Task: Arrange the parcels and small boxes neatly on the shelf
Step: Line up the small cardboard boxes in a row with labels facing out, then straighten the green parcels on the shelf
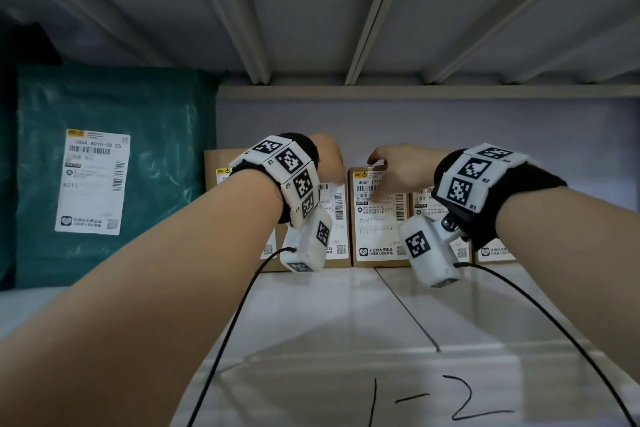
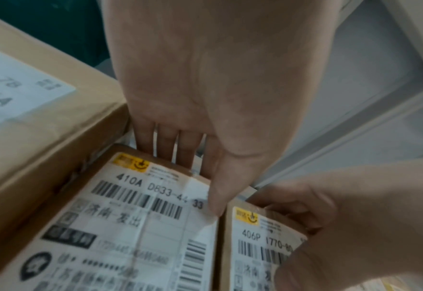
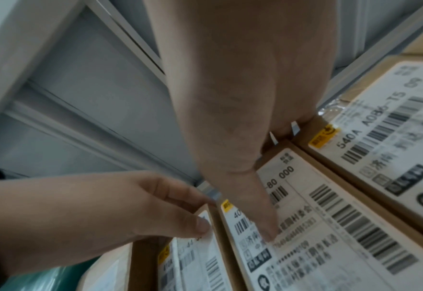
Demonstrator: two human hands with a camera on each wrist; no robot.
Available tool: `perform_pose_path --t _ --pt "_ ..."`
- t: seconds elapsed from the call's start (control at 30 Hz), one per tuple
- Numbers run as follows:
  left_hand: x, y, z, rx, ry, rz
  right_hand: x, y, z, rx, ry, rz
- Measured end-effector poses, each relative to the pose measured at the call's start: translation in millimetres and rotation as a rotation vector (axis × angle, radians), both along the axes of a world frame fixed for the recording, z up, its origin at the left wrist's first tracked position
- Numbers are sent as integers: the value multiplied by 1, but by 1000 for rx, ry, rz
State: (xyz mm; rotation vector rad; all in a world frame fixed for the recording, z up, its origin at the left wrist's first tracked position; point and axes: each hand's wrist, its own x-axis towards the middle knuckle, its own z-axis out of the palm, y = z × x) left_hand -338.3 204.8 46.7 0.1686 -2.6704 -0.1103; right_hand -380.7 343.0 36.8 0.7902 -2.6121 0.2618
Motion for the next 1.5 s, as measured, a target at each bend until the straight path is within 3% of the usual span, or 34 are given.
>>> perform_pose_path --t 0.4,0.83,1.07,1.23,1.5 --pt "-1 24 -2 0 17 -130 1 29 9 14 -48 -149" --pt "2 21 6 74 107 -116 1 27 13 -24 9 -78" --pt "28 -21 31 180 263 13 25 -21 35 -32 76 90" --pt "52 -58 24 260 372 72 41 -70 35 -36 74 207" --pt "93 -120 27 333 578 -34 67 -130 38 -79 83 204"
